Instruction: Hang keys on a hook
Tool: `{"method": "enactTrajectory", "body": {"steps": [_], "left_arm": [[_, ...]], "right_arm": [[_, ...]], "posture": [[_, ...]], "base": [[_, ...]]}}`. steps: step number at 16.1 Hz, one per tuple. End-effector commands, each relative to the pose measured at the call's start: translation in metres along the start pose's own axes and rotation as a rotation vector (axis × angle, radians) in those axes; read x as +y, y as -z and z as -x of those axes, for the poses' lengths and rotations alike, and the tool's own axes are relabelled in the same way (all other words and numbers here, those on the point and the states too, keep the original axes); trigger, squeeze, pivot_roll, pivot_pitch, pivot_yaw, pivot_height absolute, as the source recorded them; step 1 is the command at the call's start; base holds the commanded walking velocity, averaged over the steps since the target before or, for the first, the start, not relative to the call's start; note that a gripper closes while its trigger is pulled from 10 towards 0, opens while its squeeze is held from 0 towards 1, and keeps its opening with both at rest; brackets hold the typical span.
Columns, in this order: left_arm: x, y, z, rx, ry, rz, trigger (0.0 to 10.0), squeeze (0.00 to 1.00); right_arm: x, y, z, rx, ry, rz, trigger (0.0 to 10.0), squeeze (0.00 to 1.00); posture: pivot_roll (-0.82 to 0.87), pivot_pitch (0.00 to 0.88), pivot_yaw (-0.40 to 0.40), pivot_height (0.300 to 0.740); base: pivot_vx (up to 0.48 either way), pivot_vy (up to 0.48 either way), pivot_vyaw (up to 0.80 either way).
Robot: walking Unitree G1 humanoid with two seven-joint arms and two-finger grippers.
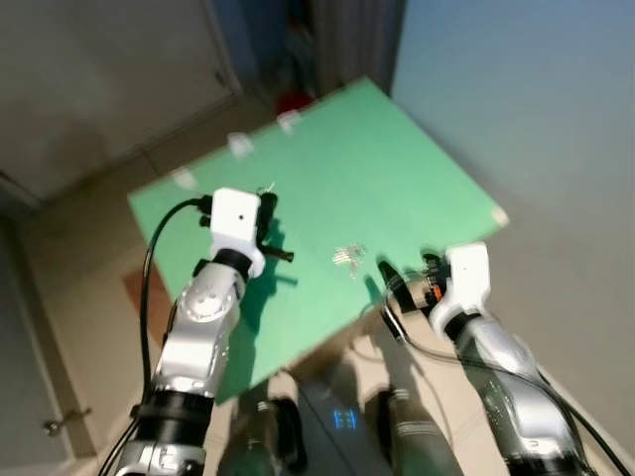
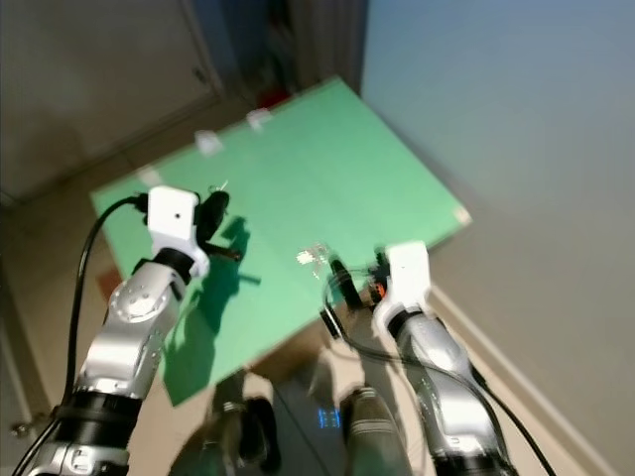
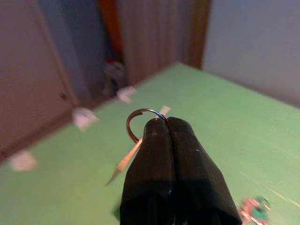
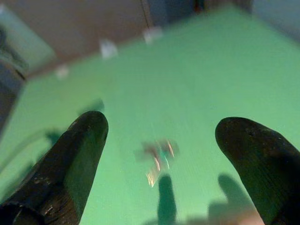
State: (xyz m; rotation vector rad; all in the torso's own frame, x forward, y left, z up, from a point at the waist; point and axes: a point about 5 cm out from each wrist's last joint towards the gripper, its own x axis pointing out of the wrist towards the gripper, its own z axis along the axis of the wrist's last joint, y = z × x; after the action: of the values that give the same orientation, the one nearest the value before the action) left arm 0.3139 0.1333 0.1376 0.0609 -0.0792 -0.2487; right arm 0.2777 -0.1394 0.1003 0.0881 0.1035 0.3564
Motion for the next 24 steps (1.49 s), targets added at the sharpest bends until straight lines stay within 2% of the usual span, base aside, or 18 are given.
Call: {"method": "enactTrajectory", "body": {"steps": [1, 2, 3, 4, 5, 6, 7, 8, 10, 14, 16, 19, 22, 24], "left_arm": [[0.007, 0.003, 0.009, -0.004, -0.031, -0.002, 0.0, 0.0], [0.011, 0.008, 0.017, -0.004, -0.049, -0.018, 0.0, 0.0], [0.012, 0.019, 0.035, 0.002, -0.065, -0.016, 0.0, 0.0], [0.01, 0.027, 0.054, 0.006, -0.065, -0.054, 0.0, 0.0], [0.004, 0.033, 0.072, -0.01, -0.031, -0.148, 0.0, 0.0], [0.0, 0.039, 0.082, -0.02, -0.015, -0.197, 0.0, 0.0], [-0.001, 0.045, 0.084, -0.003, -0.035, -0.168, 0.0, 0.0], [-0.002, 0.047, 0.085, 0.005, -0.041, -0.154, 0.0, 0.0], [-0.003, 0.046, 0.069, 0.012, -0.06, -0.073, 0.0, 0.0], [-0.006, 0.046, 0.056, 0.009, -0.032, -0.064, 0.0, 0.0], [-0.007, 0.047, 0.055, 0.012, -0.029, -0.04, 0.0, 0.0], [-0.014, 0.047, 0.06, -0.016, -0.013, -0.039, 0.0, 0.0], [-0.016, 0.04, 0.058, -0.064, -0.006, -0.027, 0.0, 0.0], [-0.021, 0.039, 0.056, -0.062, -0.014, 0.058, 0.0, 0.0]], "right_arm": [[0.0, 0.004, -0.002, 0.006, 0.023, 0.006, 10.0, 0.0], [-0.001, 0.0, -0.01, -0.014, 0.034, 0.008, 10.0, 0.0], [-0.004, -0.004, -0.013, -0.044, 0.035, 0.005, 10.0, 0.0], [-0.007, -0.007, -0.012, -0.083, 0.034, -0.015, 10.0, 0.0], [-0.012, -0.006, -0.006, -0.12, 0.047, -0.012, 10.0, 0.0], [-0.016, -0.003, -0.001, -0.129, 0.068, -0.003, 10.0, 0.0], [-0.02, 0.008, 0.005, -0.107, 0.08, 0.027, 10.0, 0.0], [-0.021, 0.012, 0.007, -0.095, 0.083, 0.046, 10.0, 0.0], [-0.017, 0.027, 0.011, -0.044, 0.089, 0.058, 10.0, 0.0], [-0.014, 0.031, 0.007, -0.029, 0.075, 0.083, 10.0, 0.0], [-0.015, 0.032, 0.009, -0.027, 0.077, 0.078, 10.0, 0.0], [-0.011, 0.03, 0.015, -0.075, 0.053, 0.001, 10.0, 0.0], [-0.012, 0.031, 0.018, -0.094, 0.061, 0.001, 10.0, 0.0], [-0.012, 0.032, 0.022, -0.099, 0.065, 0.007, 10.0, 0.0]], "posture": [[-0.19, 0.055, 0.091, 0.74], [-0.18, 0.028, 0.093, 0.74], [-0.18, 0.019, 0.094, 0.74], [-0.18, 0.011, 0.095, 0.74], [-0.19, 0.001, 0.095, 0.74], [-0.19, 0.0, 0.094, 0.74], [-0.19, 0.0, 0.094, 0.74], [-0.19, 0.0, 0.095, 0.74], [-0.2, 0.0, 0.097, 0.74], [-0.22, 0.0, 0.106, 0.74], [-0.22, 0.003, 0.108, 0.74], [-0.23, 0.016, 0.111, 0.74], [-0.23, 0.02, 0.113, 0.74], [-0.24, 0.028, 0.114, 0.74]], "base": [[0.0, 0.0, 0.0], [0.0, 0.0, 0.0], [0.0, 0.0, 0.0], [0.0, 0.0, 0.0], [0.0, 0.0, 0.0], [0.0, 0.0, 0.0], [0.0, 0.0, 0.0], [0.0, 0.0, 0.0], [0.0, 0.0, 0.0], [0.0, 0.0, 0.0], [0.0, 0.0, 0.0], [0.0, 0.0, 0.0], [0.0, 0.0, 0.0], [0.0, 0.0, 0.0]]}}
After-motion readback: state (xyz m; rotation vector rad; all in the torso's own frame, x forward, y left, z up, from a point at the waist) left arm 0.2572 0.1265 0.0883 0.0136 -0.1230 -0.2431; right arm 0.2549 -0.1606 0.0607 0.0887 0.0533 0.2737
